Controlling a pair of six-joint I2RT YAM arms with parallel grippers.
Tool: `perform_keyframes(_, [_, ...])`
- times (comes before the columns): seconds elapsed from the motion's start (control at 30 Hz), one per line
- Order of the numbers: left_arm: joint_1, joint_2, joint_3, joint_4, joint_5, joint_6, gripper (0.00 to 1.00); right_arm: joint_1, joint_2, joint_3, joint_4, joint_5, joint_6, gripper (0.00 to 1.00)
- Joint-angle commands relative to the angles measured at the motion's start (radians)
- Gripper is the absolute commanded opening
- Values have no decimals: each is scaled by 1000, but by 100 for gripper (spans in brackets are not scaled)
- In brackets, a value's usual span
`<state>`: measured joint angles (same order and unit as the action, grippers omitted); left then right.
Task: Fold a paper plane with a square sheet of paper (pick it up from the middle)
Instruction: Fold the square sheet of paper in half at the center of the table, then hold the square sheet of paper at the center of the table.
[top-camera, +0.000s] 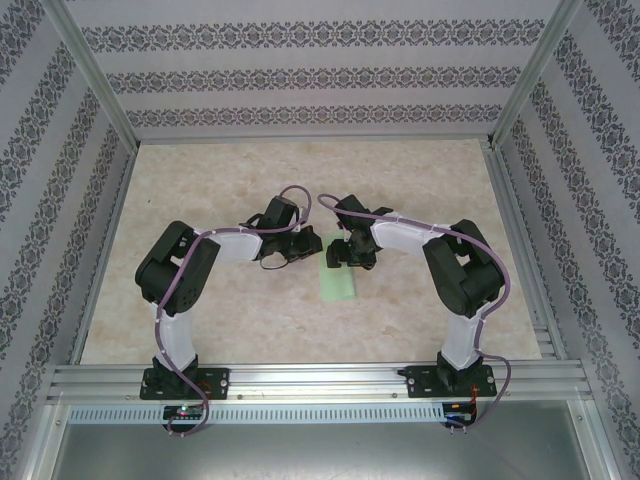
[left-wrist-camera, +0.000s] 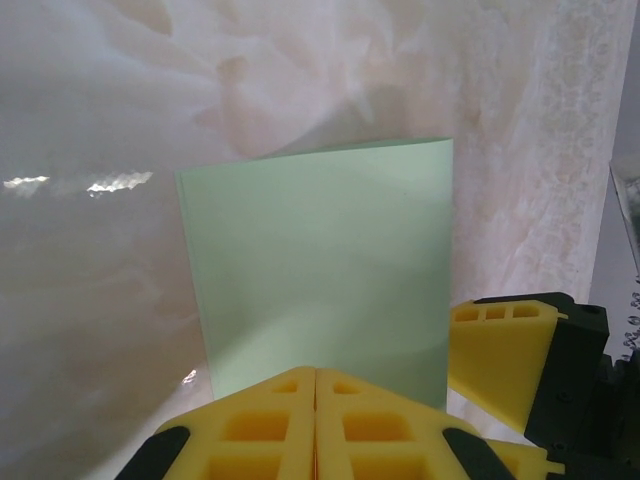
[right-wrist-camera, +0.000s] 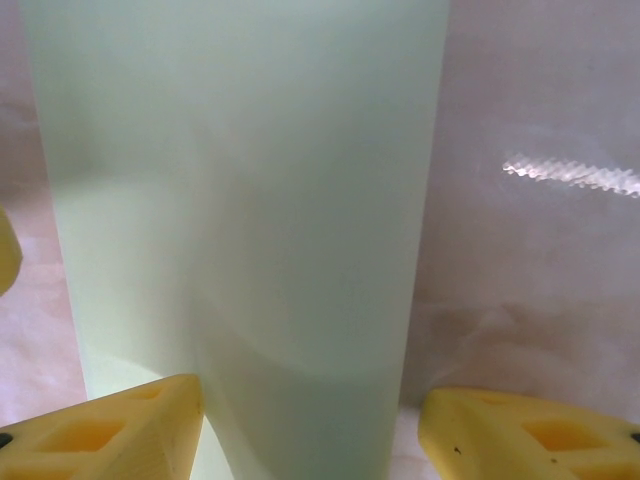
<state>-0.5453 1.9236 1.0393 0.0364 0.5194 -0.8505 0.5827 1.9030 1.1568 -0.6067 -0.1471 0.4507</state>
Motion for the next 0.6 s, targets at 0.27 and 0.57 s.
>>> perform_keyframes(0.27, [-14,27,28,-6,17,12,6,20,215,-86,65,-8,20,67])
perform_keyframes(0.57, [-19,40,44,-27,19,25,4,22,227,-84,65,-8,21,67])
